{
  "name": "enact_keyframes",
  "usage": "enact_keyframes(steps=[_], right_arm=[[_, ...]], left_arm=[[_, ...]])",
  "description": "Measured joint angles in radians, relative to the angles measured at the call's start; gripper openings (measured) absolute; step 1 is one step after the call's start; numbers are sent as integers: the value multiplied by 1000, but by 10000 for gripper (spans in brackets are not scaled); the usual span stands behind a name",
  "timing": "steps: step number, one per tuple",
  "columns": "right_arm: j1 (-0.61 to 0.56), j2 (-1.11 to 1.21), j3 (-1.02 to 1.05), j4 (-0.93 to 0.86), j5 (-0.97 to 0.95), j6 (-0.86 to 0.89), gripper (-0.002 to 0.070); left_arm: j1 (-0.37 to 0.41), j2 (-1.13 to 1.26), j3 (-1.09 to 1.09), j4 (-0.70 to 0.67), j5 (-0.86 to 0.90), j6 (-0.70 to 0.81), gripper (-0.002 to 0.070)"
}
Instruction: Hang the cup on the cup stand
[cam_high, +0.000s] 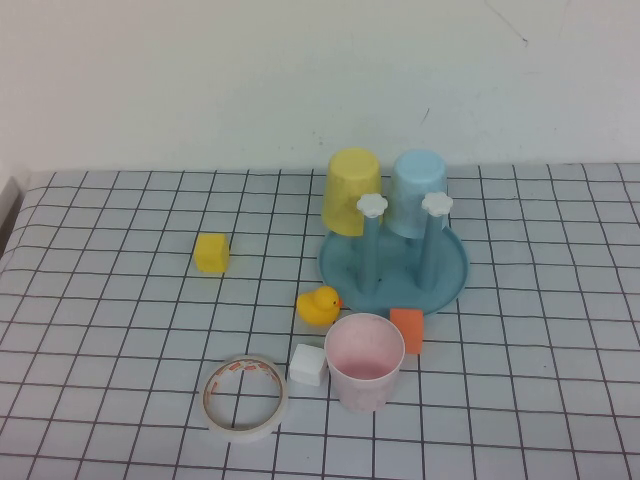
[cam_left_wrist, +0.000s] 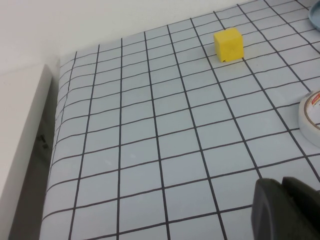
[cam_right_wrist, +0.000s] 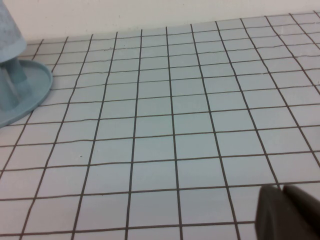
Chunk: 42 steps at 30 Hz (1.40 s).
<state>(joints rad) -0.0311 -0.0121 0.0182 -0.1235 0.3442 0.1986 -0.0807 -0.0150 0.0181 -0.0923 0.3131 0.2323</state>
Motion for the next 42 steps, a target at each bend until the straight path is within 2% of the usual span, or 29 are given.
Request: enact_keyframes(steps=[6, 11, 15, 19, 22, 25, 30, 34, 37, 42], right_arm=[[0, 0, 0, 0, 0, 0, -1], [0, 0, 0, 4, 0, 0, -1], [0, 0, 0, 71, 0, 0, -1], [0, 0, 2, 361, -5, 19, -1], [0, 0, 8, 654, -4, 50, -1], [0, 0, 8, 846, -8, 56, -1], [0, 0, 8, 916, -54, 41, -1], [0, 0, 8, 924, -52, 29, -1], [0, 0, 8, 924, -52, -11, -1], [0, 0, 8, 924, -36, -60, -1]], left_arm=[[0, 0, 0, -29, 0, -3, -2], [0, 0, 0, -202, -17, -3, -2], [0, 0, 0, -573, -40, -3, -2], [0, 0, 0, -1009, -77, -3, -2], [0, 0, 0, -1118, -134, 16, -2], [0, 0, 0, -1168, -202, 29, -2], [0, 0, 0, -1245, -252, 64, -2], [0, 0, -22, -1238, -160, 268, -2], [0, 42, -119, -1168, -78, 381, -2], [0, 246, -362, -861, 135, 439, -2]])
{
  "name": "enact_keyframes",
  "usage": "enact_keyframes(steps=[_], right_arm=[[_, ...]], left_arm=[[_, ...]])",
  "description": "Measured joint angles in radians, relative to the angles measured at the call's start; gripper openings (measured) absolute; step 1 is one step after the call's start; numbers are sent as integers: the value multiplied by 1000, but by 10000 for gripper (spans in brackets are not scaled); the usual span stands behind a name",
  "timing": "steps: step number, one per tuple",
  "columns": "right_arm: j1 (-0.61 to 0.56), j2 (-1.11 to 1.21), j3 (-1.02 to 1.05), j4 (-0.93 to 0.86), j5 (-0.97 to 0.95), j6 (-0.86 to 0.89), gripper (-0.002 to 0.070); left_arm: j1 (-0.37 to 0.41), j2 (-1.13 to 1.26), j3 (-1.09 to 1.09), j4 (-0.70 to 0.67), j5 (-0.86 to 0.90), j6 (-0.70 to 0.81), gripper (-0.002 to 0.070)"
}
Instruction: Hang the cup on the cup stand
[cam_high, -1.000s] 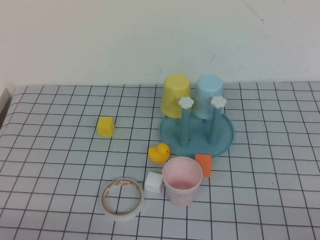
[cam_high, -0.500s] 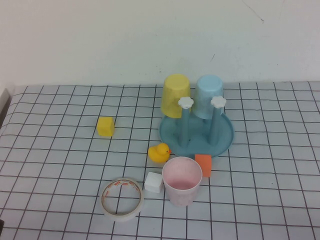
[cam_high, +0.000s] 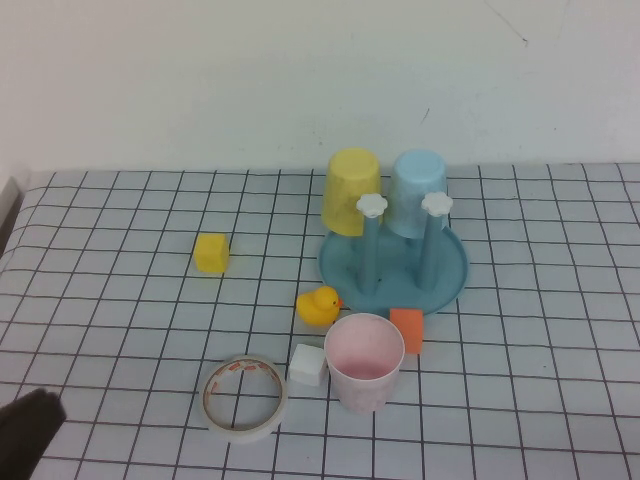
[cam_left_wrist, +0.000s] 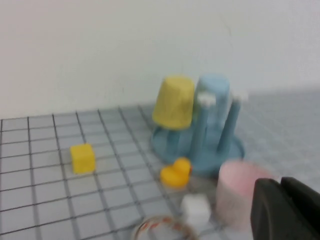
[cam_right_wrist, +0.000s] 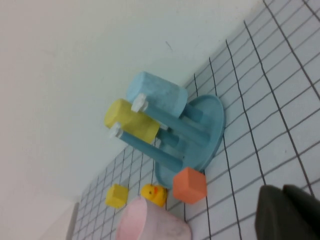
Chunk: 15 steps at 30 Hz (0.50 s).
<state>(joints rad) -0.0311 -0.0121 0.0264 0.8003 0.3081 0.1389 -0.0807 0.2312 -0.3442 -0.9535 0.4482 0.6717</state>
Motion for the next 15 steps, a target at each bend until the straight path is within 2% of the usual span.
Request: enact_keyframes(steps=[6, 10, 15], right_arm=[[0, 0, 0, 0, 80, -55, -1], [0, 0, 0, 0, 95, -81, -1], [0, 0, 0, 0, 95, -87, -1]], left_arm=[[0, 299, -320, 347, 242, 0, -2], [0, 496, -497, 456, 338, -3, -2], [-2, 727, -699, 501, 443, -11, -2]])
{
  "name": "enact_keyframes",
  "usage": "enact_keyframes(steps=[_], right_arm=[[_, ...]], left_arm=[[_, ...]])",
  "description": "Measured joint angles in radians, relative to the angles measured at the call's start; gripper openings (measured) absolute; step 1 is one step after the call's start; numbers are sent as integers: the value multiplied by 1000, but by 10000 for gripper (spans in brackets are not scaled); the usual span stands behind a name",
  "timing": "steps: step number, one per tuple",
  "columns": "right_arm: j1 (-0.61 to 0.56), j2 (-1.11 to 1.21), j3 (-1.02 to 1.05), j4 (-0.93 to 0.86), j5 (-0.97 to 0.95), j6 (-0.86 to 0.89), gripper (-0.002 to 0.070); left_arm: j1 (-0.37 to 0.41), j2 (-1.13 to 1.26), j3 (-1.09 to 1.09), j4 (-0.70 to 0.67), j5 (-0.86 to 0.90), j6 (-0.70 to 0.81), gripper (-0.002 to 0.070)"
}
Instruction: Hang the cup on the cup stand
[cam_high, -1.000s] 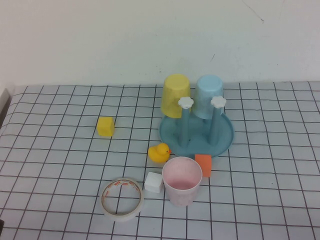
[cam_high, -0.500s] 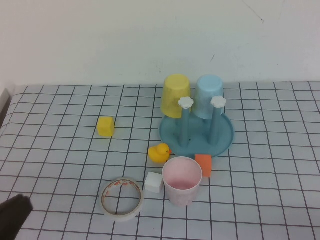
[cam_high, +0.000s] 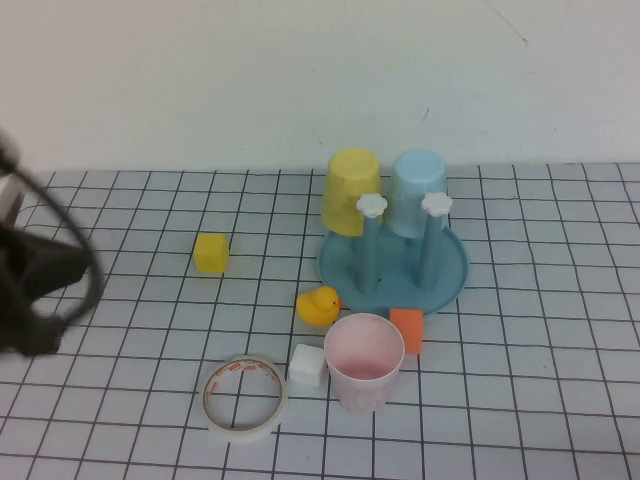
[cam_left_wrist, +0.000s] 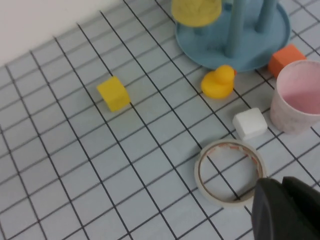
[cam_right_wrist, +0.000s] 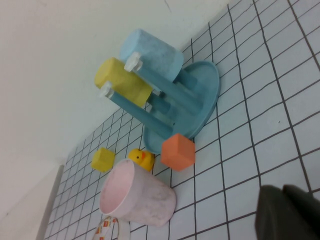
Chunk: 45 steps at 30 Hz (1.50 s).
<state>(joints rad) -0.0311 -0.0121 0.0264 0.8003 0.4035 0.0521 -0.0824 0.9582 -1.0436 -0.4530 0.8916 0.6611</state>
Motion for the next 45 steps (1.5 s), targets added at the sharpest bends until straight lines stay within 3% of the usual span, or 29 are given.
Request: enact_keyframes(steps=[5, 12, 20, 23, 30, 32, 43, 45], right_arm=[[0, 0, 0, 0, 2, -18, -1], [0, 0, 0, 0, 4, -24, -1], [0, 0, 0, 0, 4, -26, -1], [0, 0, 0, 0, 4, -28, -1], [0, 0, 0, 0, 4, -45, -1], [0, 0, 0, 0, 4, -52, -1], [0, 0, 0, 0, 6, -61, -1], [0, 0, 0, 0, 8, -61, -1]], left_arm=[[-66, 206, -147, 86, 85, -60, -2], [-341, 469, -347, 419, 175, -280, -2], [-500, 679, -511, 484, 220, -359, 8], [-529, 761, -560, 484, 229, -378, 80], [-558, 916, -640, 462, 230, -450, 445], [-559, 956, -649, 453, 227, -467, 501], [-559, 1097, -653, 445, 152, -556, 533], [-559, 1116, -653, 440, 138, -562, 469]])
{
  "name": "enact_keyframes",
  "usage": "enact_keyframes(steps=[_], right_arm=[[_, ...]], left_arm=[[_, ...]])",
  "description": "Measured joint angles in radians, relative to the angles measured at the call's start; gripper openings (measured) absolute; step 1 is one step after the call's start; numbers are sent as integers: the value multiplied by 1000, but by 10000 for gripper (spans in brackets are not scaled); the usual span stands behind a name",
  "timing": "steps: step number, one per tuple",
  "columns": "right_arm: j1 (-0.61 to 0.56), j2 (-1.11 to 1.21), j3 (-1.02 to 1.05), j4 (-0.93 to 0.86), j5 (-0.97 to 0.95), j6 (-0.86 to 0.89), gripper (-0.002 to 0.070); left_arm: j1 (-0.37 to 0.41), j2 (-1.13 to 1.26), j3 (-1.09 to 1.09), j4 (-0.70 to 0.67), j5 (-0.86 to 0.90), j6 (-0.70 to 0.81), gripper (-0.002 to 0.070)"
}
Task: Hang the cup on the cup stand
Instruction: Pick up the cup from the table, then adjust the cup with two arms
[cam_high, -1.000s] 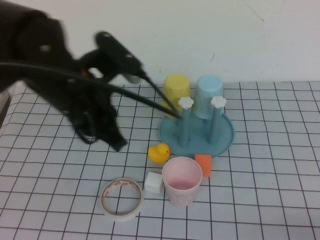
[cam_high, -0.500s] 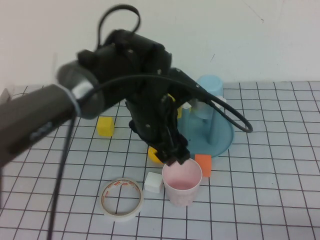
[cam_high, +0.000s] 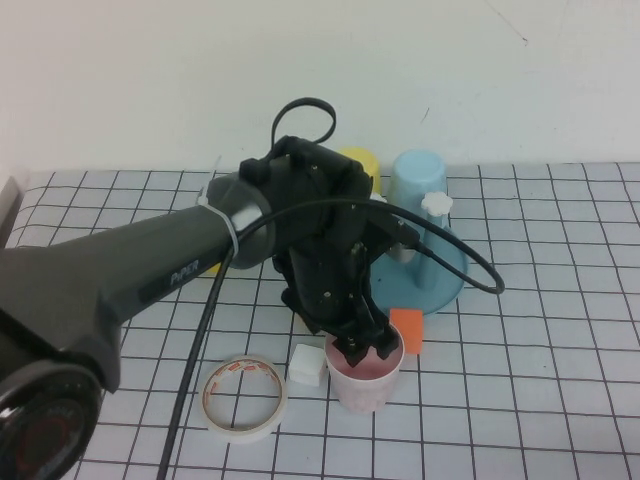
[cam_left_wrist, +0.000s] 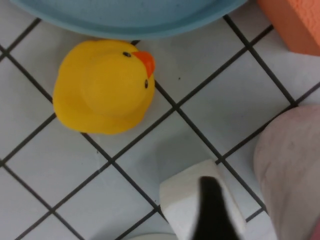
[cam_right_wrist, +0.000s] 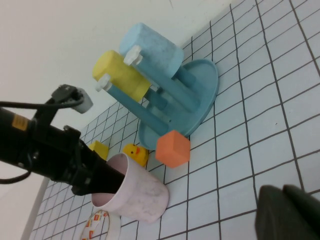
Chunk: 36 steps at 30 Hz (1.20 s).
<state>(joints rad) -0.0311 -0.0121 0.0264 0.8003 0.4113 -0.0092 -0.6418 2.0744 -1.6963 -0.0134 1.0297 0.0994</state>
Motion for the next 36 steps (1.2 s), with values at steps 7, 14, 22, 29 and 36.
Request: enact_keyframes(steps=[7, 14, 22, 29, 36], right_arm=[[0, 0, 0, 0, 0, 0, -1], [0, 0, 0, 2, 5, 0, -1], [0, 0, 0, 8, 14, 0, -1], [0, 0, 0, 36, 38, 0, -1], [0, 9, 0, 265, 76, -112, -1]], left_arm=[[0, 18, -1, -17, -8, 0, 62], [0, -24, -11, -14, -17, 34, 8], [0, -317, 57, -6, -84, 113, 7], [0, -726, 476, -2, -453, 130, 7], [0, -1061, 916, 21, -1067, 132, 7]])
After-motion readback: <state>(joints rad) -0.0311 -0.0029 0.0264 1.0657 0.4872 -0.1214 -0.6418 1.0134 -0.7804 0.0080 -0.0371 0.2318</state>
